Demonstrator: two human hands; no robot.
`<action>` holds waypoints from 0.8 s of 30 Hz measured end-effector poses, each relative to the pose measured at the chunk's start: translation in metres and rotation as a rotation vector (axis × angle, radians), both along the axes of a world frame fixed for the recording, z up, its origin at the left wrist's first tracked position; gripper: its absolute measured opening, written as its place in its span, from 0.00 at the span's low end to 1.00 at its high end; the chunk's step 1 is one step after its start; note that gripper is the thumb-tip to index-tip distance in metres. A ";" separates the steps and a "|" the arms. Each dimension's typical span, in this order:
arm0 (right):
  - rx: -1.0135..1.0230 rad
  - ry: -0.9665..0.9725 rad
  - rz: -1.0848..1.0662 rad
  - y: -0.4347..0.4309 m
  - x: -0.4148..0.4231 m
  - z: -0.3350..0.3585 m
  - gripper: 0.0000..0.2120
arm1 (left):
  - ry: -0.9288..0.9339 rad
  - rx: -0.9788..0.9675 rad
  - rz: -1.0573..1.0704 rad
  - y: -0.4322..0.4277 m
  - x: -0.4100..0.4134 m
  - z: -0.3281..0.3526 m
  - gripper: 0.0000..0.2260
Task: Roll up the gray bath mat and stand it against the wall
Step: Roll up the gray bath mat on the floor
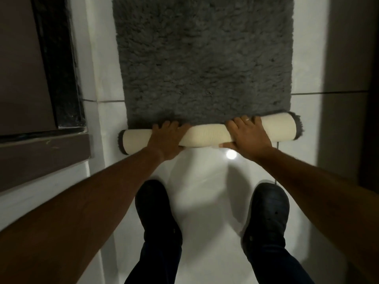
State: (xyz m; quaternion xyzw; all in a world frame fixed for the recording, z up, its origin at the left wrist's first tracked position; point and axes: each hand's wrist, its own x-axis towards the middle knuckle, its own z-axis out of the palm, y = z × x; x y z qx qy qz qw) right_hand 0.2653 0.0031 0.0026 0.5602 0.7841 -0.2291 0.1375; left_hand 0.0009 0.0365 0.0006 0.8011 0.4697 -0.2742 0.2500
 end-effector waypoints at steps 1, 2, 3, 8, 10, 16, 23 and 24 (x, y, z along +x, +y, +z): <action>-0.049 0.011 0.013 -0.007 0.001 0.001 0.34 | 0.008 -0.112 -0.004 -0.001 -0.001 0.003 0.33; -0.096 0.022 0.016 -0.012 0.003 0.001 0.36 | 0.026 -0.221 -0.005 0.001 0.000 0.006 0.34; -0.138 0.041 0.008 -0.015 0.005 0.000 0.37 | 0.033 -0.282 -0.006 0.003 0.000 0.008 0.35; -0.231 0.158 -0.131 0.007 0.011 0.001 0.38 | -0.187 0.316 0.025 -0.022 -0.010 0.020 0.26; -0.188 0.122 -0.124 0.017 0.014 0.001 0.36 | -0.281 0.428 0.057 -0.046 -0.016 0.018 0.25; 0.119 0.014 -0.273 0.008 0.002 0.001 0.27 | 0.050 0.189 -0.057 -0.009 -0.003 -0.004 0.60; 0.079 -0.134 -0.061 0.026 0.004 0.001 0.44 | -0.041 0.322 0.003 0.044 0.007 -0.007 0.40; 0.071 -0.149 -0.036 0.027 0.004 0.003 0.43 | -0.065 0.324 0.027 0.038 0.005 -0.007 0.38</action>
